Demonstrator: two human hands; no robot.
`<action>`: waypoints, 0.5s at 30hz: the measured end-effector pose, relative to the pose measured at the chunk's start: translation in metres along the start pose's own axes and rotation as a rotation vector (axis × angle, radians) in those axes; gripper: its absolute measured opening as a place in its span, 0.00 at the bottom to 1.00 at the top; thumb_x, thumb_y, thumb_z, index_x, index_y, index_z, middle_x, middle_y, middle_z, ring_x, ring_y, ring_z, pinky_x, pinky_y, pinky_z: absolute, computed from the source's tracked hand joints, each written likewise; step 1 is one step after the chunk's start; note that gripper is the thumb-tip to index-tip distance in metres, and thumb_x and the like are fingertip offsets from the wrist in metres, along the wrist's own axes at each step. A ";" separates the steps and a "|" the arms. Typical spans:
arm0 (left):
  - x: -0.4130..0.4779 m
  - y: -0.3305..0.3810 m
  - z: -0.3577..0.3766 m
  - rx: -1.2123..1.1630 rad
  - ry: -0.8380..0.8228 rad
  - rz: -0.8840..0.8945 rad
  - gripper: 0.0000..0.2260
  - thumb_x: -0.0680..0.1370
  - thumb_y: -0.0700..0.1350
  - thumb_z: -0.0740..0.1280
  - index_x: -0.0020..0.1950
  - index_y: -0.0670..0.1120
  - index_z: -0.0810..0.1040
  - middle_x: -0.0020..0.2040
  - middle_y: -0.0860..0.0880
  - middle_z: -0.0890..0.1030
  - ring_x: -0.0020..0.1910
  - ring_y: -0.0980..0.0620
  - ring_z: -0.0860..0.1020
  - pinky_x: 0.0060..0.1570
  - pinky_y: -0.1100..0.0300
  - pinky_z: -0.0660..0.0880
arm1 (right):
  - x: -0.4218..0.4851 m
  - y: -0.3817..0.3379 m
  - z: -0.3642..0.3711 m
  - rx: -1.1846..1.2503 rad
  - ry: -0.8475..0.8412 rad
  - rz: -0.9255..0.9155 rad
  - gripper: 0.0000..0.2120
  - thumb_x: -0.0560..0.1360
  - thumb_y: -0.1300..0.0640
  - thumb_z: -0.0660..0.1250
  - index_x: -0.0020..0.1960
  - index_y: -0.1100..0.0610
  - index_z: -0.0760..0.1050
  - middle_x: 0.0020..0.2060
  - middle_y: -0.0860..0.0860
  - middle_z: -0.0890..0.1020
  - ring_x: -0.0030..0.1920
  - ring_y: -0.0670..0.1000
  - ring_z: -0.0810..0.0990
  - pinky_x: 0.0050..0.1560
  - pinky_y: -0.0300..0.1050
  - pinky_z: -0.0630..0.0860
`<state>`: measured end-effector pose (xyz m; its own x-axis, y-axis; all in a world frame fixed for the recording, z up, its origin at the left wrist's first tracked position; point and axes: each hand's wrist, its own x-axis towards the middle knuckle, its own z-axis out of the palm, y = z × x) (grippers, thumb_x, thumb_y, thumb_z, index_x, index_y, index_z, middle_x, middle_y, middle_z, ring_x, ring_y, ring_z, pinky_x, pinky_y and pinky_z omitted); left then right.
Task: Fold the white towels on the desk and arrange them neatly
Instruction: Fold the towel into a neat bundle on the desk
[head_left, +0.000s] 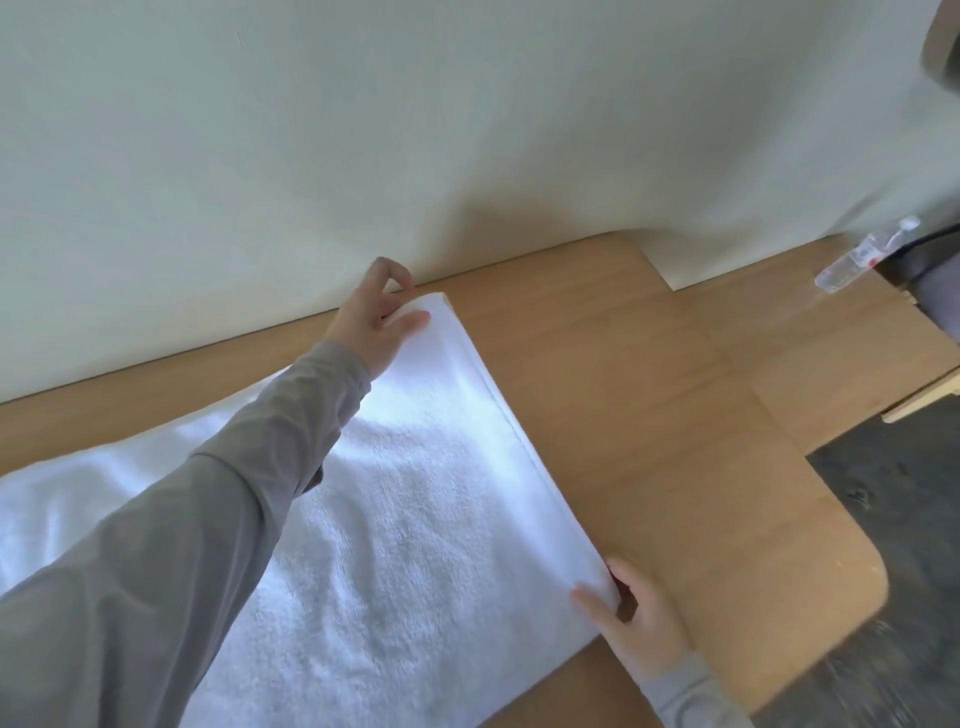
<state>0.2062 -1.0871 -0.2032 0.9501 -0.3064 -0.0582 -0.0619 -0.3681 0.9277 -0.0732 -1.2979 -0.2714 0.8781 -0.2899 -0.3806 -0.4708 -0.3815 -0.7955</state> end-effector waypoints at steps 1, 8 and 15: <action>0.001 -0.001 0.000 0.021 -0.001 0.011 0.10 0.75 0.41 0.66 0.42 0.54 0.68 0.29 0.55 0.65 0.29 0.57 0.63 0.29 0.64 0.61 | -0.002 0.003 -0.002 -0.022 0.005 -0.005 0.06 0.69 0.61 0.73 0.37 0.61 0.76 0.37 0.58 0.76 0.42 0.52 0.74 0.42 0.35 0.68; 0.004 -0.009 0.001 0.063 0.060 0.035 0.06 0.75 0.42 0.68 0.42 0.46 0.72 0.30 0.53 0.69 0.30 0.56 0.65 0.33 0.62 0.62 | -0.003 0.009 -0.008 -0.112 -0.027 -0.071 0.11 0.68 0.61 0.74 0.34 0.63 0.74 0.33 0.51 0.71 0.41 0.49 0.70 0.42 0.37 0.65; -0.001 0.005 -0.010 -0.028 -0.013 0.082 0.10 0.77 0.38 0.65 0.39 0.50 0.69 0.29 0.48 0.64 0.23 0.60 0.59 0.24 0.71 0.57 | -0.011 0.007 -0.018 -0.209 -0.052 -0.120 0.18 0.66 0.57 0.76 0.28 0.53 0.66 0.31 0.44 0.71 0.45 0.41 0.68 0.48 0.41 0.63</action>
<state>0.2084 -1.0799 -0.1943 0.9382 -0.3457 0.0142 -0.1310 -0.3168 0.9394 -0.0875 -1.3135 -0.2639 0.9295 -0.1884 -0.3171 -0.3656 -0.5856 -0.7235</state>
